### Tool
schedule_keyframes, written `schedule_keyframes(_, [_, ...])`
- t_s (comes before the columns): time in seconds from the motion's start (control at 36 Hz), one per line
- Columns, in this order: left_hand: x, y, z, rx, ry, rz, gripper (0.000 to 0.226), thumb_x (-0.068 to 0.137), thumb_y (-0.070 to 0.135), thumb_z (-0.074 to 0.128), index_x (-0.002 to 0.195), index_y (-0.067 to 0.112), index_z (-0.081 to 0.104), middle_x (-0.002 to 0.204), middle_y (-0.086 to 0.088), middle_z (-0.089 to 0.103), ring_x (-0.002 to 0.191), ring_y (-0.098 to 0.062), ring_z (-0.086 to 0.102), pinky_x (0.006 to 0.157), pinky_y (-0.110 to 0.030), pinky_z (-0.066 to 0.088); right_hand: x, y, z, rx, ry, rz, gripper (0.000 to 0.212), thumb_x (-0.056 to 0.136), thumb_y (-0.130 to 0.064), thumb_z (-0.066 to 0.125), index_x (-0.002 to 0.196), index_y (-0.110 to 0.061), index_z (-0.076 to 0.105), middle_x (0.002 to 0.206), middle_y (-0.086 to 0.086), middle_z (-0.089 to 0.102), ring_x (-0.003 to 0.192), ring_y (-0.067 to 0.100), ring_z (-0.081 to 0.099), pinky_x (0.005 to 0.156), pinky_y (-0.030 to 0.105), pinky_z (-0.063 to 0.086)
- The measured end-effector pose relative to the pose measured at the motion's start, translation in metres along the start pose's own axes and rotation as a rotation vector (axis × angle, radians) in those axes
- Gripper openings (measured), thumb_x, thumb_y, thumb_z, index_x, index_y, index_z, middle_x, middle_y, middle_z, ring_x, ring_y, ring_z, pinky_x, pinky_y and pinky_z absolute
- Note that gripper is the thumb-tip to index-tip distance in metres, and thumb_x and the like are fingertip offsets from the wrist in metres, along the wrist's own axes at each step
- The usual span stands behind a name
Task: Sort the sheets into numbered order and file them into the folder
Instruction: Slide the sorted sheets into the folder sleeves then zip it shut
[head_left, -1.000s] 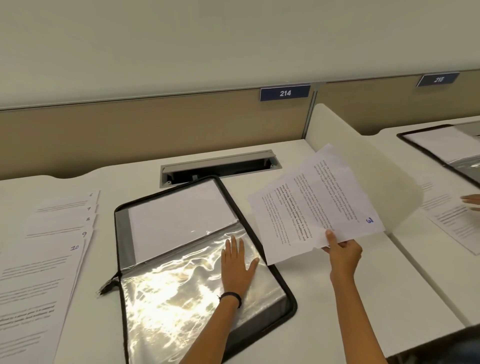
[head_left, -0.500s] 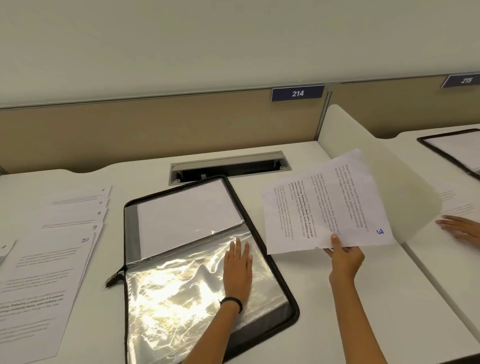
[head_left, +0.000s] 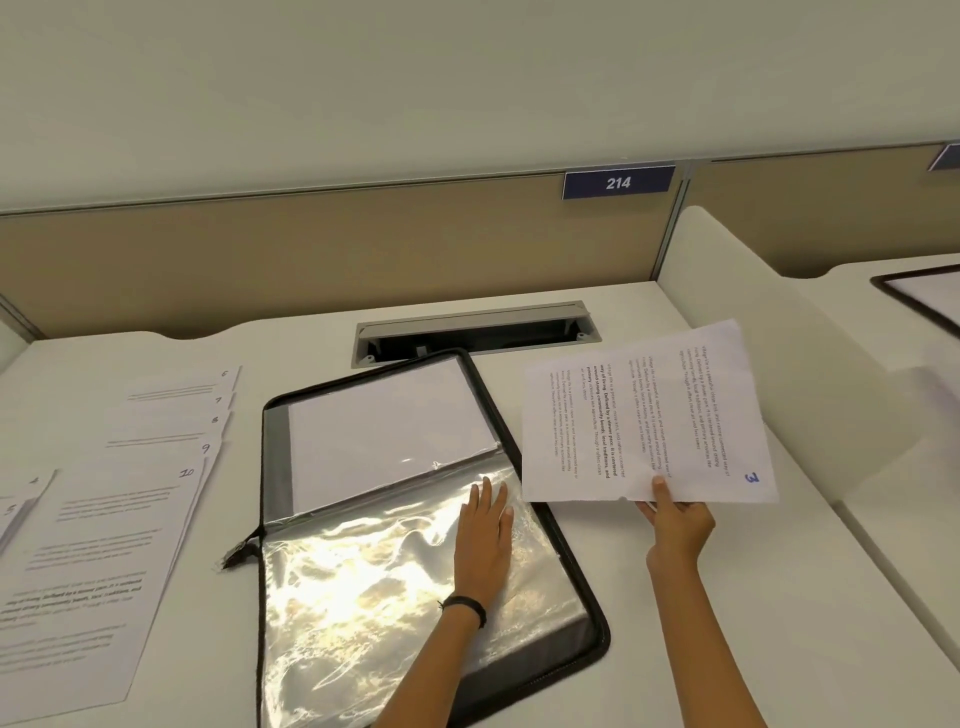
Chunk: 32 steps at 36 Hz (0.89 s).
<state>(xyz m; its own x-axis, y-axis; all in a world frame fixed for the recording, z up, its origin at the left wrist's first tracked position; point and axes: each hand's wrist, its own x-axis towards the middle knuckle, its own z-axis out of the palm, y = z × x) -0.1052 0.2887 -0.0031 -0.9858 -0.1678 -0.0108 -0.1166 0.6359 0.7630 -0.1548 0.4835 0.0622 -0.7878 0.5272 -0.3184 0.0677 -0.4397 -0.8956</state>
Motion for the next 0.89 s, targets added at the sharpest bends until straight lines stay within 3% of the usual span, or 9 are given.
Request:
schedule_keyframes(0.08, [0.0,-0.001,-0.001,0.015,-0.01,-0.002,0.11,0.065,0.086,-0.019,0.149,0.025,0.016,0.151,0.015,-0.002,0.139,0.001,-0.01,0.108,-0.011,-0.015,-0.002,0.006,-0.001,-0.011,-0.018,0.013,0.042,0.089,0.002,0.058,0.131,0.0,0.05,0.125,0.018,0.057,0.102,0.027,0.058,0.058,0.021,0.057])
schedule_keyframes(0.19, [0.0,0.002,-0.002,0.025,-0.023,-0.003,0.107,0.066,0.085,-0.019,0.149,0.026,0.012,0.151,0.015,-0.002,0.139,0.0,-0.01,0.112,-0.017,-0.013,-0.003,0.008,-0.006,-0.058,-0.047,0.041,0.043,0.088,0.002,0.059,0.13,0.0,0.05,0.125,0.018,0.057,0.101,0.028,0.058,0.058,0.022,0.057])
schedule_keyframes(0.33, [0.0,0.0,-0.001,0.055,-0.026,0.019,0.104,0.07,0.082,-0.017,0.15,0.024,0.012,0.15,0.014,-0.003,0.138,-0.001,-0.011,0.113,-0.02,-0.012,0.0,0.006,-0.017,-0.151,-0.146,0.106,0.051,0.087,0.006,0.059,0.135,-0.005,0.046,0.124,0.015,0.057,0.102,0.029,0.058,0.071,0.036,0.058])
schedule_keyframes(0.5, [0.001,0.002,-0.001,0.059,-0.027,-0.002,0.056,0.097,0.046,0.013,0.149,0.024,0.013,0.149,0.015,-0.002,0.139,-0.001,-0.007,0.113,-0.018,-0.012,0.004,0.004,-0.03,-0.233,-0.188,0.15,0.057,0.084,0.009,0.061,0.137,-0.005,0.043,0.127,0.017,0.056,0.099,0.03,0.059,0.057,0.025,0.058])
schedule_keyframes(0.58, [0.003,0.0,0.001,0.031,-0.017,-0.011,0.048,0.104,0.034,0.022,0.15,0.024,0.014,0.151,0.014,-0.001,0.139,0.0,-0.008,0.113,-0.019,-0.012,0.005,0.001,-0.035,-0.259,-0.219,0.17,0.059,0.084,0.01,0.061,0.138,-0.005,0.042,0.129,0.018,0.056,0.098,0.032,0.059,0.054,0.024,0.058])
schedule_keyframes(0.67, [0.005,-0.002,0.002,0.008,0.001,-0.008,0.052,0.1,0.049,0.013,0.148,0.028,0.01,0.153,0.013,0.001,0.141,-0.002,-0.007,0.113,-0.02,-0.013,0.005,-0.004,-0.04,-0.272,-0.253,0.185,0.059,0.084,0.011,0.06,0.138,-0.005,0.042,0.128,0.02,0.056,0.096,0.033,0.059,0.054,0.024,0.057])
schedule_keyframes(0.75, [0.006,-0.002,0.002,-0.01,0.041,0.019,0.074,0.086,0.071,-0.004,0.146,0.03,0.009,0.152,0.014,0.002,0.14,0.0,-0.007,0.112,-0.018,-0.014,0.007,-0.009,-0.044,-0.296,-0.277,0.193,0.059,0.084,0.012,0.06,0.138,-0.003,0.042,0.128,0.02,0.056,0.096,0.034,0.059,0.054,0.023,0.057])
schedule_keyframes(0.83, [0.006,0.002,0.001,0.02,0.058,0.035,0.048,0.101,0.044,0.017,0.147,0.029,0.012,0.152,0.013,0.004,0.14,-0.001,-0.005,0.113,-0.019,-0.013,0.009,-0.011,-0.048,-0.333,-0.288,0.197,0.057,0.083,0.013,0.061,0.136,0.0,0.044,0.127,0.022,0.056,0.092,0.034,0.06,0.053,0.024,0.057])
schedule_keyframes(0.89, [0.005,0.003,0.001,0.026,0.061,0.04,0.044,0.104,0.034,0.023,0.145,0.031,0.009,0.151,0.013,0.003,0.141,-0.002,-0.005,0.113,-0.019,-0.013,0.011,-0.011,-0.051,-0.363,-0.302,0.202,0.057,0.082,0.013,0.061,0.135,0.001,0.044,0.126,0.022,0.057,0.086,0.03,0.061,0.052,0.024,0.057])
